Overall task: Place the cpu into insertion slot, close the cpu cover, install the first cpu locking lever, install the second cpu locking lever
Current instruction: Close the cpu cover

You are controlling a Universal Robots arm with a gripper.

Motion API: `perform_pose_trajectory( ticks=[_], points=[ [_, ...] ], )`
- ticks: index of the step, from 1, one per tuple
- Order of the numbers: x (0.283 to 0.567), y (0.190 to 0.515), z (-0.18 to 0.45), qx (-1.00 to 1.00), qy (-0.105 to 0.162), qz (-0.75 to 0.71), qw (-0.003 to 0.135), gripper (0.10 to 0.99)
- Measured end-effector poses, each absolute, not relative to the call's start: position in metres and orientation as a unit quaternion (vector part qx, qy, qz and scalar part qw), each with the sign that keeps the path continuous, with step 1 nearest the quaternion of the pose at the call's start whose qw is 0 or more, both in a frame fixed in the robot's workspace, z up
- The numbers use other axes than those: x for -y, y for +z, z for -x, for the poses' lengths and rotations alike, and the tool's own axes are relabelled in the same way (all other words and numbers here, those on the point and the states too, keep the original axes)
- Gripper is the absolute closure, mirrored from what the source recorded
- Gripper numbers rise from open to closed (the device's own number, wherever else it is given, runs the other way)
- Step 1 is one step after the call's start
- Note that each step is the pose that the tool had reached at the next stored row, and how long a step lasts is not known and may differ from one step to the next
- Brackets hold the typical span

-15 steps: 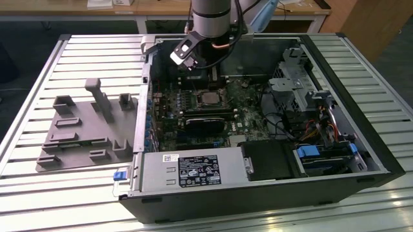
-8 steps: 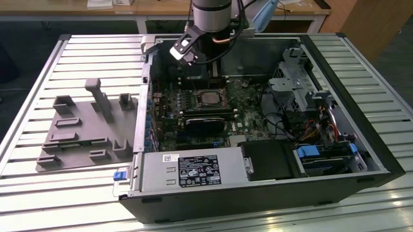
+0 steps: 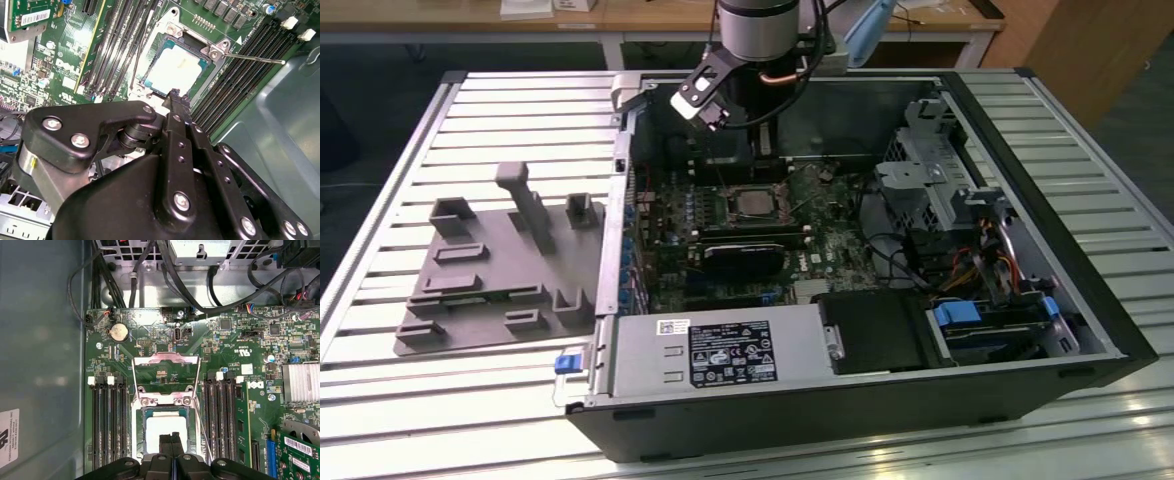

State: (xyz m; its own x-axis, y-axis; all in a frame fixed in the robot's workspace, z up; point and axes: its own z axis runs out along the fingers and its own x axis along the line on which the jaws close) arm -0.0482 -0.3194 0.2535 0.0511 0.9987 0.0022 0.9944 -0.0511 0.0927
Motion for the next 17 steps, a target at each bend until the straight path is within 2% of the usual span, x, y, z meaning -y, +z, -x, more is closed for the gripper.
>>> perform_pose_trajectory(
  ticks=[17],
  points=[
    [0.3194,0.258,0.0482,-0.688,0.033,-0.724,0.033,0.984]
  ],
)
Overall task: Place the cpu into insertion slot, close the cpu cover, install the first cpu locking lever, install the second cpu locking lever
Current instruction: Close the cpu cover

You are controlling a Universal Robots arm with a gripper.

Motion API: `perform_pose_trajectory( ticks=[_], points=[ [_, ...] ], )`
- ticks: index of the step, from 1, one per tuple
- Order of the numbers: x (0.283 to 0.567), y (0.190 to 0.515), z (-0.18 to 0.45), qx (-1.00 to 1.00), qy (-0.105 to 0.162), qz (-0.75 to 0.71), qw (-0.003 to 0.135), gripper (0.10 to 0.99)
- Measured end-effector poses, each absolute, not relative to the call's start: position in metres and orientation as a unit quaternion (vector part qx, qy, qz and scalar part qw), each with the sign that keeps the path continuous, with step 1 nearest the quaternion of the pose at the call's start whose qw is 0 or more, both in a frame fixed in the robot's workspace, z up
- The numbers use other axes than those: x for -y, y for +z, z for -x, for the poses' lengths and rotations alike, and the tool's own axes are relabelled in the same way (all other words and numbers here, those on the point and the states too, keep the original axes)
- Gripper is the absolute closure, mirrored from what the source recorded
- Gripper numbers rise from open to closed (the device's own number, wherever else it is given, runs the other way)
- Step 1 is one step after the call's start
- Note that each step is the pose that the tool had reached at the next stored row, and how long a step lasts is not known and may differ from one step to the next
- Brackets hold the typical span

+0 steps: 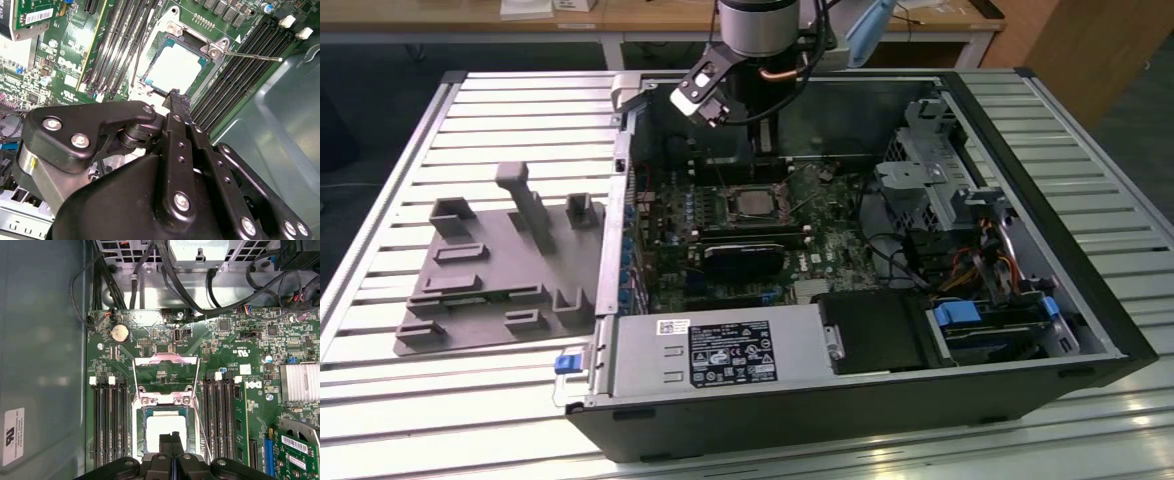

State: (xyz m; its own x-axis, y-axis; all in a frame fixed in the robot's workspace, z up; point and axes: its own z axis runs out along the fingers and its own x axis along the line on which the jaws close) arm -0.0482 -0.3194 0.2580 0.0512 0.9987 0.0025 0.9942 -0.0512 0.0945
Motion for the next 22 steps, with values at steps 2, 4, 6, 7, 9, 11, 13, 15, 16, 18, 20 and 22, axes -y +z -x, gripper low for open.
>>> perform_pose_trajectory(
  ticks=[2,4,6,7,9,11,13,15,16,18,20,22],
  points=[
    [0.319,0.258,0.048,-0.688,0.033,-0.724,0.033,0.984],
    [0.319,0.258,0.046,-0.688,0.033,-0.724,0.033,0.984],
    [0.319,0.258,0.041,-0.688,0.033,-0.724,0.033,0.984],
    [0.319,0.258,0.038,-0.688,0.033,-0.724,0.033,0.984],
    [0.319,0.258,0.031,-0.688,0.033,-0.724,0.033,0.984],
    [0.319,0.258,0.024,-0.688,0.033,-0.724,0.033,0.984],
    [0.319,0.258,0.016,-0.688,0.033,-0.724,0.033,0.984],
    [0.319,0.258,0.009,-0.688,0.033,-0.724,0.033,0.984],
    [0.319,0.258,0.005,-0.688,0.033,-0.724,0.033,0.984],
    [0.319,0.258,-0.002,-0.688,0.033,-0.724,0.033,0.984],
    [0.319,0.258,-0.009,-0.688,0.033,-0.724,0.033,0.984],
    [0.319,0.258,-0.016,-0.688,0.033,-0.724,0.033,0.984]
  ],
)
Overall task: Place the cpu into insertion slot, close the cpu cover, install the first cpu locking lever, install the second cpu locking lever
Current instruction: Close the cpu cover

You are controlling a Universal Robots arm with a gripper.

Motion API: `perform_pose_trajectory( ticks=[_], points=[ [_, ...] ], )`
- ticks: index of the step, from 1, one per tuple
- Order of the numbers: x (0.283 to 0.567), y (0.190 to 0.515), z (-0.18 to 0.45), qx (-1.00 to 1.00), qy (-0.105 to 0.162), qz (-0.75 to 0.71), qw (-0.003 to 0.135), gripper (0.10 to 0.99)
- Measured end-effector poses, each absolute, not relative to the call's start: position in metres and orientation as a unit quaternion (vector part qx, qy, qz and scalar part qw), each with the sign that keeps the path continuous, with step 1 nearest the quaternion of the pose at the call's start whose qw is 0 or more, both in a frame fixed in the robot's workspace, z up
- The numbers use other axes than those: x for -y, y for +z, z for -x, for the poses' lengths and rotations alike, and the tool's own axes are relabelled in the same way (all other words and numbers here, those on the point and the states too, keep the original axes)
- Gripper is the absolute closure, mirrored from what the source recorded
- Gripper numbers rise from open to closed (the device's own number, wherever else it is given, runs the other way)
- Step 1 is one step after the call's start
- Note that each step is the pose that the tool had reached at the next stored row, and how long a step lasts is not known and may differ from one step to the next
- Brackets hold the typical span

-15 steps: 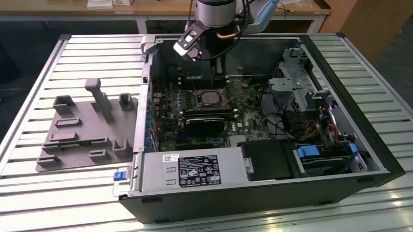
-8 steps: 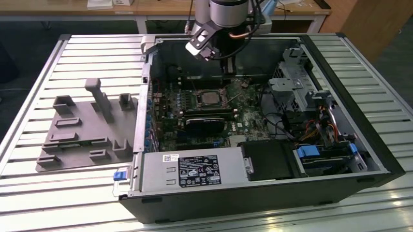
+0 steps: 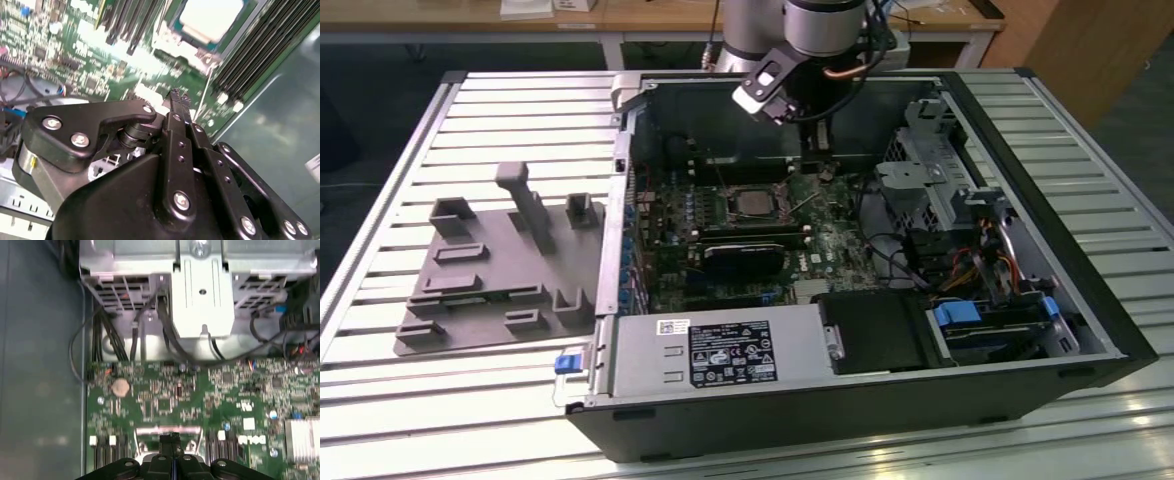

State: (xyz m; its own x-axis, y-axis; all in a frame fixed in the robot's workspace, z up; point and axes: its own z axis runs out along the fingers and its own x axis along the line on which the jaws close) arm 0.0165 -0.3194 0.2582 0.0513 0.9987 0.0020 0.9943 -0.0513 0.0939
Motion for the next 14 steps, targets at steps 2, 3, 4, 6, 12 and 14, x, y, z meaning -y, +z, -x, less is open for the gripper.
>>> perform_pose_trajectory(
  ticks=[2,3,4,6,12,14],
  points=[
    [0.319,0.258,-0.023,-0.688,0.033,-0.724,0.033,0.984],
    [0.319,0.258,-0.027,-0.688,0.033,-0.724,0.033,0.984],
    [0.319,0.258,-0.03,-0.688,0.033,-0.724,0.033,0.984],
    [0.319,0.258,-0.037,-0.688,0.033,-0.724,0.033,0.984],
    [0.319,0.256,-0.044,-0.688,0.033,-0.724,0.033,0.984],
    [0.319,0.255,-0.045,-0.688,0.033,-0.724,0.033,0.984]
  ],
)
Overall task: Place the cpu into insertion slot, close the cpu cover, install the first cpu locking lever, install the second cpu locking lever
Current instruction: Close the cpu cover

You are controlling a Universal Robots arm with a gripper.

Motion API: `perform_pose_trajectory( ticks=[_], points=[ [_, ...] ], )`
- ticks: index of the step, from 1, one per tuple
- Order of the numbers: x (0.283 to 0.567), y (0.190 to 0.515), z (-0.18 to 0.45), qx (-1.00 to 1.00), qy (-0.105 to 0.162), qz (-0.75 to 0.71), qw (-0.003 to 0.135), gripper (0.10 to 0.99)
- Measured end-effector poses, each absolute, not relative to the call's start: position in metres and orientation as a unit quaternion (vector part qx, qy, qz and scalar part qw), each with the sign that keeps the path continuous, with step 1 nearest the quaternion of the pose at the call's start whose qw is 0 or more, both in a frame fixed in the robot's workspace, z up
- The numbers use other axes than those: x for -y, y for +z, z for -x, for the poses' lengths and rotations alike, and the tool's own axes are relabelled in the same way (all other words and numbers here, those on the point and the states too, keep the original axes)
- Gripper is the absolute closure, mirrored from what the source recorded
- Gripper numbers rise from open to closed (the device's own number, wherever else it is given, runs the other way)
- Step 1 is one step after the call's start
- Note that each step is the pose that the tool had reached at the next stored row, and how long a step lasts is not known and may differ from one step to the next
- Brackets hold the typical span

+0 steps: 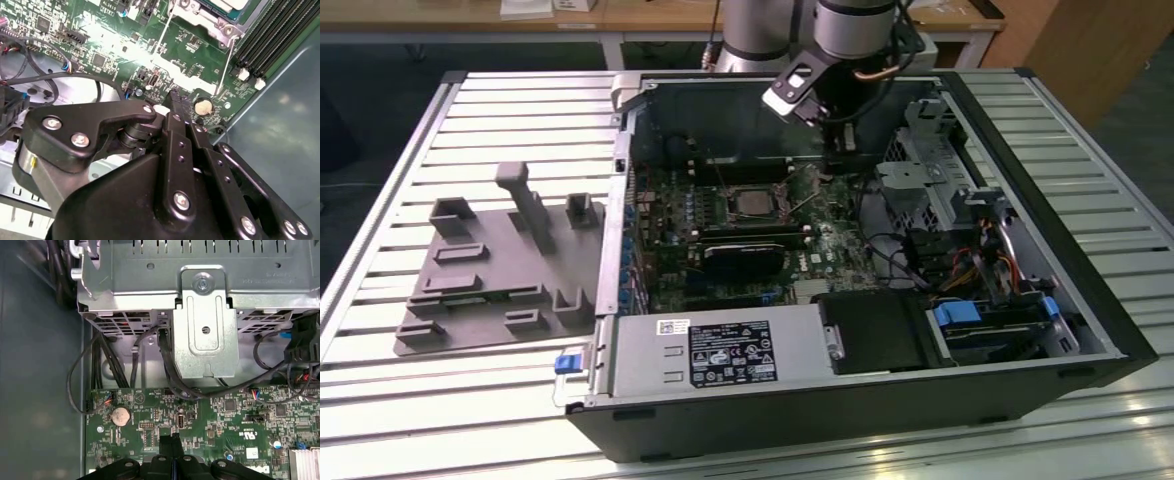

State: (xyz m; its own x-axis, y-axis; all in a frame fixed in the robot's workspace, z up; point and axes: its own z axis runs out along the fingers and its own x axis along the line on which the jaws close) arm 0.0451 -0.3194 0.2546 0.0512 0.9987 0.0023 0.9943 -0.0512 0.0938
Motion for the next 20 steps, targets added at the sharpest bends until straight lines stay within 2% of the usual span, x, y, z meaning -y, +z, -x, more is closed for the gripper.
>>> perform_pose_trajectory(
  ticks=[16,20],
  points=[
    [0.319,0.239,-0.047,-0.688,0.029,-0.724,0.03,0.984],
    [0.319,0.238,-0.048,-0.689,0.011,-0.725,0.013,0.984]
  ],
)
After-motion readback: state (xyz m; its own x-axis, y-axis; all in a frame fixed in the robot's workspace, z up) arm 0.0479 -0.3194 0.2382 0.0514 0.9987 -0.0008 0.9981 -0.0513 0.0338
